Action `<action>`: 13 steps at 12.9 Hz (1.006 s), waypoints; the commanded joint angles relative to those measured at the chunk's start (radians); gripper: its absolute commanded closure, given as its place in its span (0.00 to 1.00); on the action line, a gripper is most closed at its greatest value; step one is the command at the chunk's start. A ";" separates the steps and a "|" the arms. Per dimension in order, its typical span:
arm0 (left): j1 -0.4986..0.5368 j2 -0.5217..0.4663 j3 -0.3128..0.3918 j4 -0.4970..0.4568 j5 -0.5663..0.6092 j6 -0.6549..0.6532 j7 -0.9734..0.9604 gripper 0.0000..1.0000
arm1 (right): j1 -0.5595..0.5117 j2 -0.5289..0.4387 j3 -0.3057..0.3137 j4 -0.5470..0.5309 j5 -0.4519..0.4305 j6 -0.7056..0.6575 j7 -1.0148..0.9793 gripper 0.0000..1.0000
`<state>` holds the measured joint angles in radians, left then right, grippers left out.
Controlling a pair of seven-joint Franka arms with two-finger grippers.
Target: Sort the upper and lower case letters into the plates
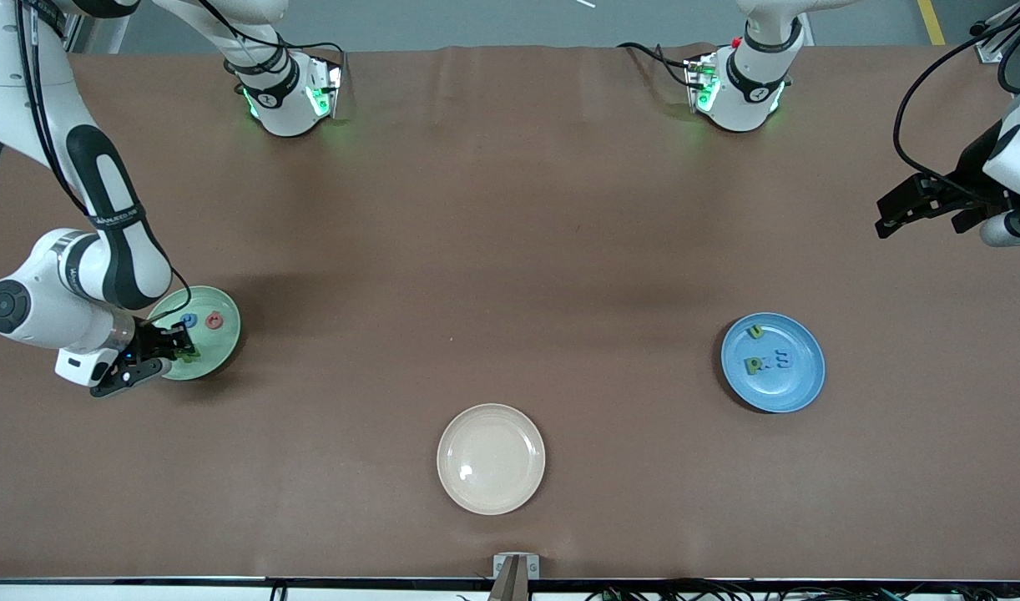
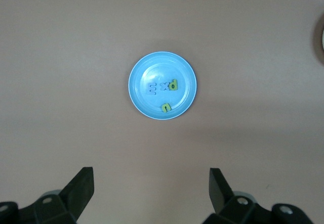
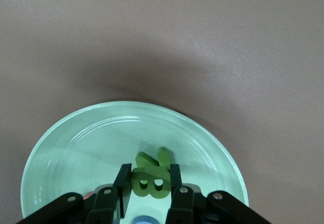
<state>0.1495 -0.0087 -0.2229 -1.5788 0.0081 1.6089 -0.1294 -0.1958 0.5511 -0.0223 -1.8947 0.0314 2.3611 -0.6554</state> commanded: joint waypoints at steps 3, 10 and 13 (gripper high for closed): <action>0.005 -0.014 -0.001 -0.015 -0.004 0.016 0.024 0.00 | -0.011 -0.011 0.019 -0.061 -0.008 0.032 -0.003 0.88; 0.002 -0.016 -0.006 -0.013 -0.004 0.016 0.024 0.00 | 0.070 -0.190 0.024 -0.023 -0.008 -0.179 0.288 0.11; 0.005 -0.019 -0.007 -0.010 -0.004 0.013 0.024 0.00 | 0.128 -0.380 0.027 -0.023 -0.010 -0.411 0.505 0.02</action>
<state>0.1487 -0.0088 -0.2273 -1.5786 0.0081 1.6135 -0.1294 -0.0906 0.3112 0.0049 -1.8682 0.0317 2.0504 -0.2504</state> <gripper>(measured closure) 0.000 0.026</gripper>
